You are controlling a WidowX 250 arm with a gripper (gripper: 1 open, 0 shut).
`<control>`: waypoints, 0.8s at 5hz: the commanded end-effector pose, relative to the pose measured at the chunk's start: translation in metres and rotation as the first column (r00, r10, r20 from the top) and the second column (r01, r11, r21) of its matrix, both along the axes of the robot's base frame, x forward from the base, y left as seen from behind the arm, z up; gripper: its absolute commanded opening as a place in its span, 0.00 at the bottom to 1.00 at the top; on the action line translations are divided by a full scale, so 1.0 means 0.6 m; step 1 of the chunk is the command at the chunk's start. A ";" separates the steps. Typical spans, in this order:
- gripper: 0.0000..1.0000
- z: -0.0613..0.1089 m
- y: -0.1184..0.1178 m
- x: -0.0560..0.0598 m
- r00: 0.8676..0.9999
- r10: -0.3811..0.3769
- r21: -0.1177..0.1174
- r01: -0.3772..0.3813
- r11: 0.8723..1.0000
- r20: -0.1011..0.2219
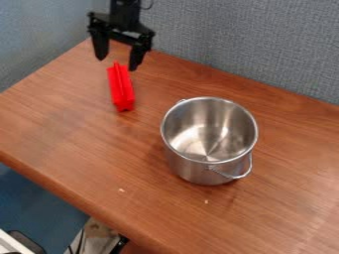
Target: Put the red object in the metal pot
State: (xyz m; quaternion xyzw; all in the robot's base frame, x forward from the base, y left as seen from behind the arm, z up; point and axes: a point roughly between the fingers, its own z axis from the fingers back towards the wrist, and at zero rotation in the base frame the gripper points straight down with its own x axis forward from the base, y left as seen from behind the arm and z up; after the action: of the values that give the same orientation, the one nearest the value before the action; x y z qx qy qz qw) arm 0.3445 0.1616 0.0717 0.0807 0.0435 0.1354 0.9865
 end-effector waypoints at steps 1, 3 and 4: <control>1.00 0.020 0.046 0.003 0.997 0.061 0.016 -0.062 0.998 0.055; 1.00 0.031 0.030 0.027 0.994 -0.065 -0.010 0.066 0.998 0.087; 1.00 0.028 -0.001 0.044 0.997 -0.029 -0.011 0.029 1.000 0.076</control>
State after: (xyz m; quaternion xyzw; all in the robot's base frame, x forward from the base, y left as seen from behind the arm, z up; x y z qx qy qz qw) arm 0.3638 0.1566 0.0690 0.0606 0.0350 0.1191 0.9904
